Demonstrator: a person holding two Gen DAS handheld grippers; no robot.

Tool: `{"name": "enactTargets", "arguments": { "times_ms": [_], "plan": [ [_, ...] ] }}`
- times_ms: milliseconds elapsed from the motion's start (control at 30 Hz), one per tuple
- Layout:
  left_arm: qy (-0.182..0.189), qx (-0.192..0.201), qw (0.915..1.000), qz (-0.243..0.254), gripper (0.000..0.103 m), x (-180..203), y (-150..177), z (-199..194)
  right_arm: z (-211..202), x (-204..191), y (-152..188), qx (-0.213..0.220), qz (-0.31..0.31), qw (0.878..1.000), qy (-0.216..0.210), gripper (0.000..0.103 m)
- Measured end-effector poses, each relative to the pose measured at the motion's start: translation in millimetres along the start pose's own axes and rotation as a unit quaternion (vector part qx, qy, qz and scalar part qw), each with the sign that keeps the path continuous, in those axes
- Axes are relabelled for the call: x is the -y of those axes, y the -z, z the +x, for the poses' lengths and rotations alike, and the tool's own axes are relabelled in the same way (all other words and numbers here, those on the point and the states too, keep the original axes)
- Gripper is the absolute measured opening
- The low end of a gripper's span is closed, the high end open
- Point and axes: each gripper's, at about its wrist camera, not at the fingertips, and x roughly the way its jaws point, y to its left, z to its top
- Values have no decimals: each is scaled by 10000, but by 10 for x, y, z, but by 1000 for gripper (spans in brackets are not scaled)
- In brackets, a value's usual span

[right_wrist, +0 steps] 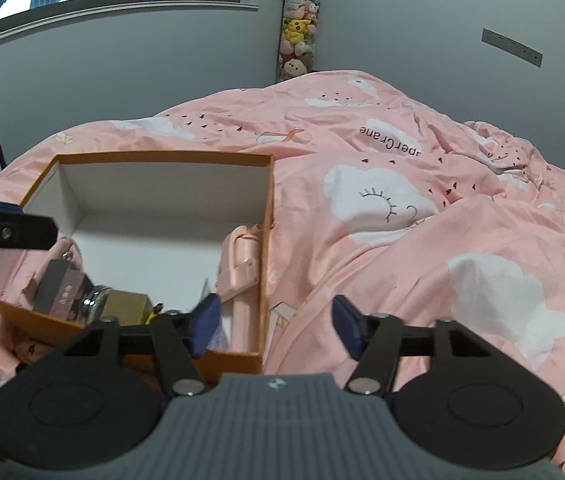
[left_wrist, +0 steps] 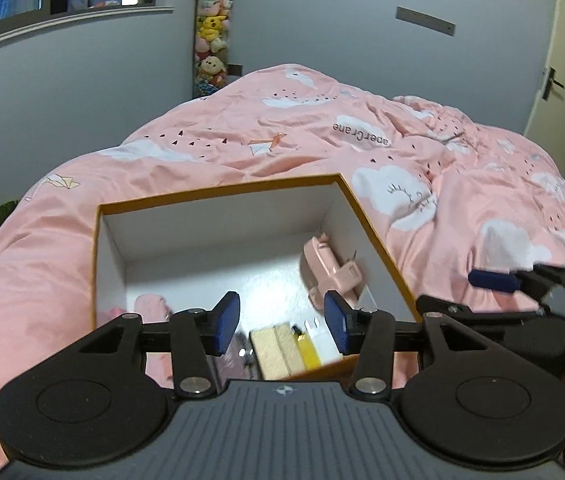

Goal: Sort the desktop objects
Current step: 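Move both tools out of the box down toward the plush keychains beside it, then grasp the brown bear plush with right tool while left tool grasps the white panda plush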

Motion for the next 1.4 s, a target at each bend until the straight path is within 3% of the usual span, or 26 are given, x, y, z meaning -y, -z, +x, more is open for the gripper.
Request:
{"name": "enactTargets", "arguments": {
  "times_ms": [167,433,700,900,1033,1167,1300,1400],
  "plan": [
    [-21,-145,9998,154,54,-54,164,-133,-77,-99,26,-109,107,9998,-103,72],
    [242,-941,9953,3,54,-189,360,-58,-107,-288,160,-553,68,9971,-510,78],
    [422,-1806,9820,-358,54,-454,580,67,-12,-421,388,-1096,-108,9898,-909,79],
    [648,-2189,9706,-758,55,-704,619,165,20,-487,477,-1566,97,9726,-1713,77],
    [749,-2339,9693,-148,57,-612,660,162,103,-665,573,-1903,-272,9630,-1888,59],
    [1035,-2460,9602,823,59,-449,638,132,148,-781,654,-2117,-456,9544,-2052,57],
    [953,-2716,9430,1673,59,-305,649,166,142,-926,697,-2148,-862,9478,-2195,56],
    [934,-2868,9342,1903,60,-276,656,180,156,-1033,734,-2168,-1141,9449,-2171,56]
  ]
}}
